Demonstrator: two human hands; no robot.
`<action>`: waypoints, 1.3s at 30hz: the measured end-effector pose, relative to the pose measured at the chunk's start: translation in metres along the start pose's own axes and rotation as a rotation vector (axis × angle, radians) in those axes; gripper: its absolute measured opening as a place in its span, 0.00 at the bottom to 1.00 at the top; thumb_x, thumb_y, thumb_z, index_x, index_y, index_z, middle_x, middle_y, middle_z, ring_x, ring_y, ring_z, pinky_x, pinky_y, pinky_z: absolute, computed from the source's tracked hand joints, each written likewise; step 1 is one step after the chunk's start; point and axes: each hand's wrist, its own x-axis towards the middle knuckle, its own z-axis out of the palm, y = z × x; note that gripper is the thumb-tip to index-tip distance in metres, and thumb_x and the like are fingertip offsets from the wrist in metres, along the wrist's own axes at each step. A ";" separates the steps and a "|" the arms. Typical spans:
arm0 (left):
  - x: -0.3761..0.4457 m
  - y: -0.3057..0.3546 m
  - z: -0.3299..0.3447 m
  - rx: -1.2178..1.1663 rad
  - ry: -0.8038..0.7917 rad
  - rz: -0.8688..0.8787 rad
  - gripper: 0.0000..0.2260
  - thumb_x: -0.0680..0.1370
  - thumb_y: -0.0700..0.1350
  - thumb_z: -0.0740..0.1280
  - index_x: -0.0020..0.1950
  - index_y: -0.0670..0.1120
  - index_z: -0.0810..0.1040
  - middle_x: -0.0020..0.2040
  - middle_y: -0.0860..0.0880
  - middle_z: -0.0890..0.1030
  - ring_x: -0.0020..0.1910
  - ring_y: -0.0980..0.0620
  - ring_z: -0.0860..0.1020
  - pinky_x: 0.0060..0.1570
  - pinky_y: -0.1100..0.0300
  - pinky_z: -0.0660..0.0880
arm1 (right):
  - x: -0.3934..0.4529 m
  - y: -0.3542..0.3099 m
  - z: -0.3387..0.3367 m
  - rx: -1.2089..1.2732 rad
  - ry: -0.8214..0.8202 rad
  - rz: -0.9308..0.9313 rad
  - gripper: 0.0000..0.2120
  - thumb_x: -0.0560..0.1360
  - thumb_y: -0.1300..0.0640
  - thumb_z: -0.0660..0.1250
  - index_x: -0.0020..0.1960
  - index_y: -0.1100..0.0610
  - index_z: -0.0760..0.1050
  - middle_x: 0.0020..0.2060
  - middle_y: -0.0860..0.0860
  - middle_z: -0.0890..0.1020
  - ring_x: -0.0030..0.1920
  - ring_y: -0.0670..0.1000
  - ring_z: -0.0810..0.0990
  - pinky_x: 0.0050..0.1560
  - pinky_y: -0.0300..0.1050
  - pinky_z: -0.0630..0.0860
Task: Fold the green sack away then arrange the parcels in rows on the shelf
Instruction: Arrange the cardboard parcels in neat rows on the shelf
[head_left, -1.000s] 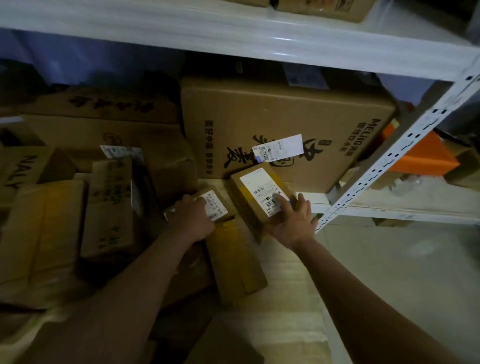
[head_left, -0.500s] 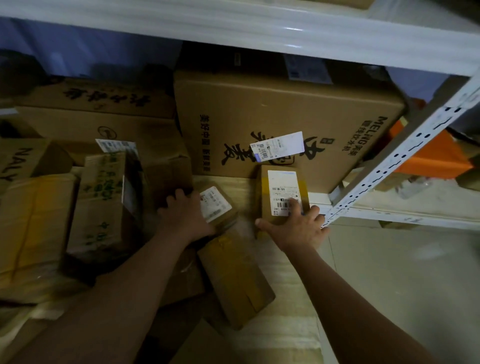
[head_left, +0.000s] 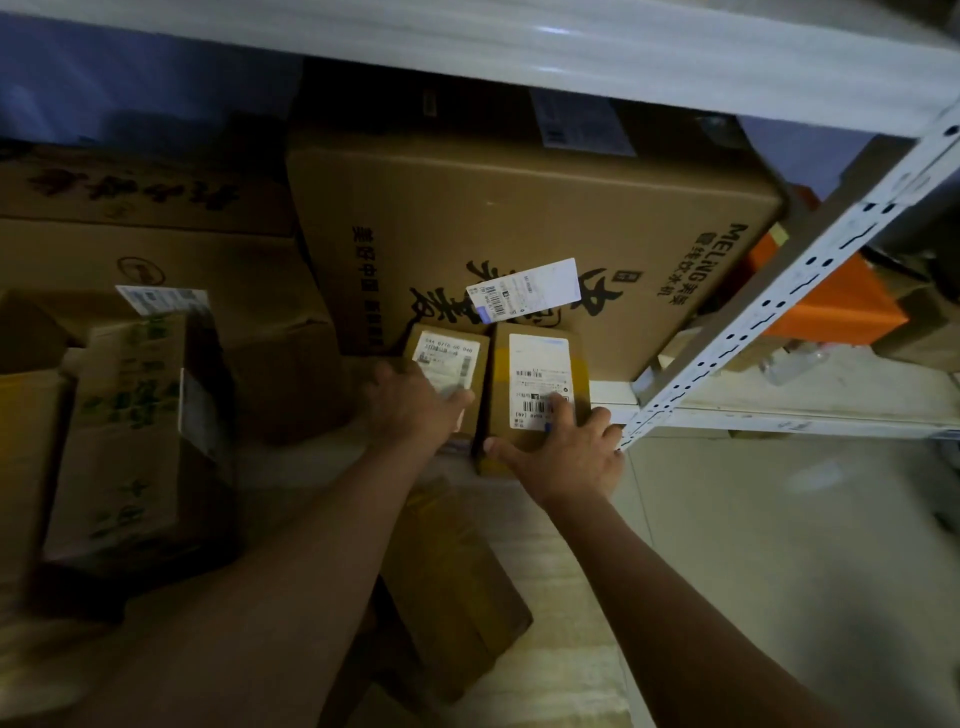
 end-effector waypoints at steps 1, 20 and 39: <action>0.001 -0.002 -0.001 -0.006 -0.021 0.039 0.32 0.72 0.61 0.68 0.71 0.46 0.67 0.69 0.41 0.63 0.66 0.41 0.67 0.58 0.48 0.71 | 0.002 -0.002 0.000 0.000 -0.004 0.003 0.43 0.63 0.25 0.63 0.71 0.44 0.56 0.65 0.57 0.63 0.66 0.60 0.63 0.64 0.55 0.66; -0.085 -0.102 -0.069 -0.063 -0.296 0.174 0.09 0.77 0.38 0.61 0.44 0.48 0.78 0.49 0.49 0.74 0.49 0.49 0.73 0.51 0.56 0.71 | -0.104 -0.035 -0.001 -0.119 -0.459 -0.284 0.58 0.60 0.36 0.75 0.75 0.39 0.37 0.74 0.57 0.49 0.72 0.64 0.58 0.66 0.64 0.63; -0.114 -0.132 -0.063 0.449 -0.574 0.190 0.54 0.66 0.49 0.77 0.77 0.56 0.39 0.79 0.47 0.41 0.77 0.40 0.44 0.74 0.41 0.53 | -0.078 0.037 0.020 1.069 -0.347 0.411 0.29 0.66 0.36 0.63 0.57 0.56 0.74 0.47 0.59 0.83 0.44 0.60 0.84 0.41 0.55 0.82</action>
